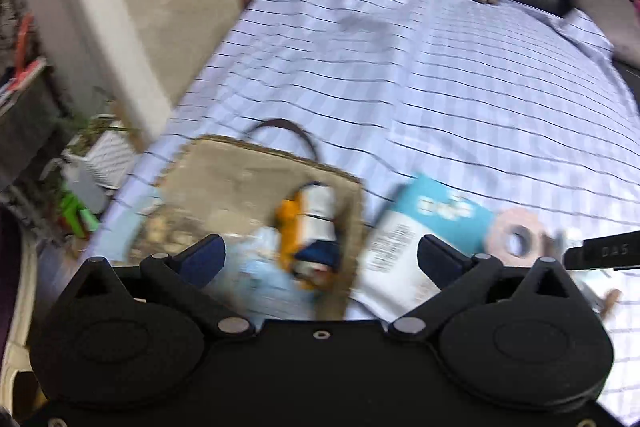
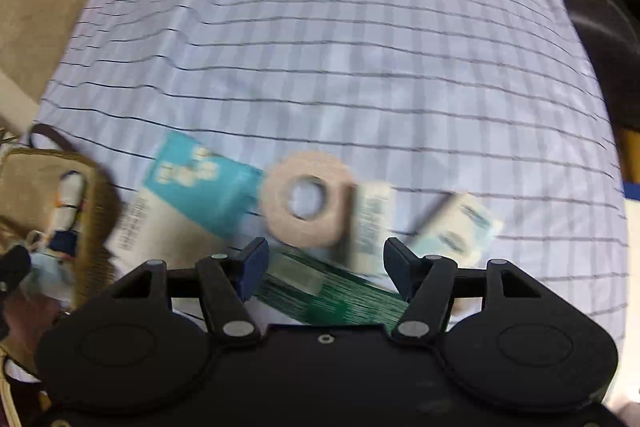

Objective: Organize soft objects
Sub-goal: 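Withdraw both tools from the basket back to the item pile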

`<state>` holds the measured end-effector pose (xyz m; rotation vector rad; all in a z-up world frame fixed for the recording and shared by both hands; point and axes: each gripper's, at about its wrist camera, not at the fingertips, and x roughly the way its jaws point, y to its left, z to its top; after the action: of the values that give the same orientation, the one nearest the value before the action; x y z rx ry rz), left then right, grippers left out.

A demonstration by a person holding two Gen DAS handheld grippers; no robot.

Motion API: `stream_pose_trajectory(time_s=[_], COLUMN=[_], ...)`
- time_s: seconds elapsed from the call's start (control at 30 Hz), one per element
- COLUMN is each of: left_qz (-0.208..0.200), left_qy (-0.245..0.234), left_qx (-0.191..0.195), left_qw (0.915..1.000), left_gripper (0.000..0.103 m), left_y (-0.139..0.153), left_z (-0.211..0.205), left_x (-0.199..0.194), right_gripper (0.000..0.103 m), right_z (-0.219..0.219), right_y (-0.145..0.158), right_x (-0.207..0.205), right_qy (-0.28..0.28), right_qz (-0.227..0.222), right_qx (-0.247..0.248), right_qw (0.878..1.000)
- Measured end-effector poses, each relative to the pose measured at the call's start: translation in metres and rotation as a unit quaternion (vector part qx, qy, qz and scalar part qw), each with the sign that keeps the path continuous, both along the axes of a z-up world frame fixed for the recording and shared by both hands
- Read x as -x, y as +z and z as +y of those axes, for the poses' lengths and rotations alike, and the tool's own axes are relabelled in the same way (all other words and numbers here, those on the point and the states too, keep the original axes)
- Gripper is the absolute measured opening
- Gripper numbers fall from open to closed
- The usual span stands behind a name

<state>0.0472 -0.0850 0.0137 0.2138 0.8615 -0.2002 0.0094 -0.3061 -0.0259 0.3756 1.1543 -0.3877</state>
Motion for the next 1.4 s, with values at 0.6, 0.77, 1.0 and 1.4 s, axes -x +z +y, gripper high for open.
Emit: stream_pose_trajectory(time_s=[0.6, 0.77, 1.0, 1.4], left_qz=[0.101, 0.106, 0.116, 0.122], left_qy=[-0.135, -0.137, -0.136, -0.137], left_qx=[0.026, 0.019, 0.029, 0.035], left_qw=[0.9854, 0.9847, 0.9834, 0.9824], left_gripper=[0.099, 0.099, 0.099, 0.099], left_y=[-0.026, -0.028, -0.029, -0.029], left_z=[-0.080, -0.081, -0.076, -0.072], left_x=[0.043, 0.045, 0.041, 0.040], right_gripper=[0.063, 0.062, 0.040, 0.017], right_z=[-0.092, -0.089, -0.073, -0.049], right_y=[-0.056, -0.070, -0.082, -0.071], right_x=[0.075, 0.063, 0.048, 0.052], right_qy=[-0.110, -0.099, -0.072, -0.044], right_qz=[0.056, 0.059, 0.076, 0.091], right_qx=[-0.006, -0.008, -0.001, 0.018], right_qw=[0.992, 0.993, 0.995, 0.995])
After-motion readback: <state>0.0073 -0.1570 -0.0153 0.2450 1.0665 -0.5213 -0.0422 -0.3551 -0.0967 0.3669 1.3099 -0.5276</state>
